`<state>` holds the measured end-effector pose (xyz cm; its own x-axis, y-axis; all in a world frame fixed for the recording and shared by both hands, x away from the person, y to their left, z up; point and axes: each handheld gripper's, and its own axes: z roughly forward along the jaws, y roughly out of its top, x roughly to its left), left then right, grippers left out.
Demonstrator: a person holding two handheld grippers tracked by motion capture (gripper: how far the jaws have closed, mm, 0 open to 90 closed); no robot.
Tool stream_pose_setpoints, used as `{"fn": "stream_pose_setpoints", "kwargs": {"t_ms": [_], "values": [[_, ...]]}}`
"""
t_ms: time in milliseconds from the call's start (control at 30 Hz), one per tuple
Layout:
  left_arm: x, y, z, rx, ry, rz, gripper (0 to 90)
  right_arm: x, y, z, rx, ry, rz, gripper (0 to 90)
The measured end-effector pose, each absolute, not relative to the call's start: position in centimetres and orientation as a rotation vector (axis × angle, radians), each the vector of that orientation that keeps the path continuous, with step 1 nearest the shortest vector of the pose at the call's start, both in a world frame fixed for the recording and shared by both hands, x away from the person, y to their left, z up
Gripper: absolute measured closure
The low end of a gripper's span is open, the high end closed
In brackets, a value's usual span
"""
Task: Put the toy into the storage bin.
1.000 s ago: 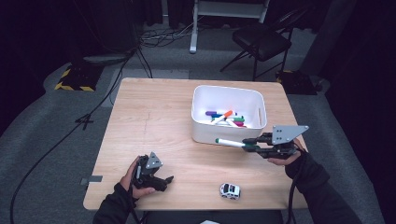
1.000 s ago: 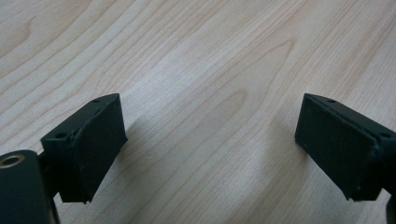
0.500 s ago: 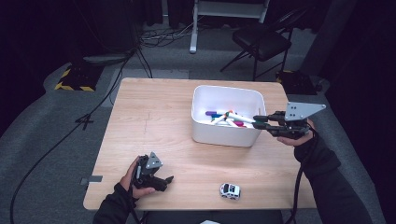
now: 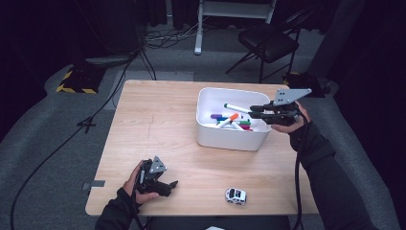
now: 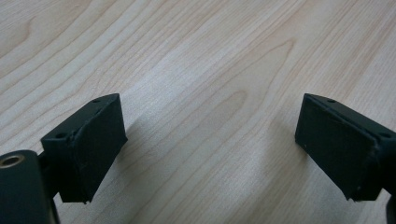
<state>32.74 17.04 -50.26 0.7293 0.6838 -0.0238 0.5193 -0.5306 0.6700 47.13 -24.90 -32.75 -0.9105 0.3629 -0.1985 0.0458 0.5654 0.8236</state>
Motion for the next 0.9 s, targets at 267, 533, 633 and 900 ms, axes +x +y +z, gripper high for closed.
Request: {"fn": "stream_pose_setpoints", "kwargs": {"t_ms": [267,533,633,900], "values": [[32.7,17.0,-50.3,2.257,0.904,0.317,8.9,49.2,-23.5,-34.4,0.378,2.529,1.155,74.7],[32.7,17.0,-50.3,2.256,0.906,0.312,8.8,50.0,-22.8,-34.9,0.386,2.581,1.065,74.7],[32.7,17.0,-50.3,2.258,0.905,0.319,8.9,50.1,-22.6,-35.0,0.377,2.593,1.046,74.7],[32.7,17.0,-50.3,2.257,0.904,0.317,8.9,50.6,-22.4,-35.5,0.394,2.631,0.976,74.7]]}}
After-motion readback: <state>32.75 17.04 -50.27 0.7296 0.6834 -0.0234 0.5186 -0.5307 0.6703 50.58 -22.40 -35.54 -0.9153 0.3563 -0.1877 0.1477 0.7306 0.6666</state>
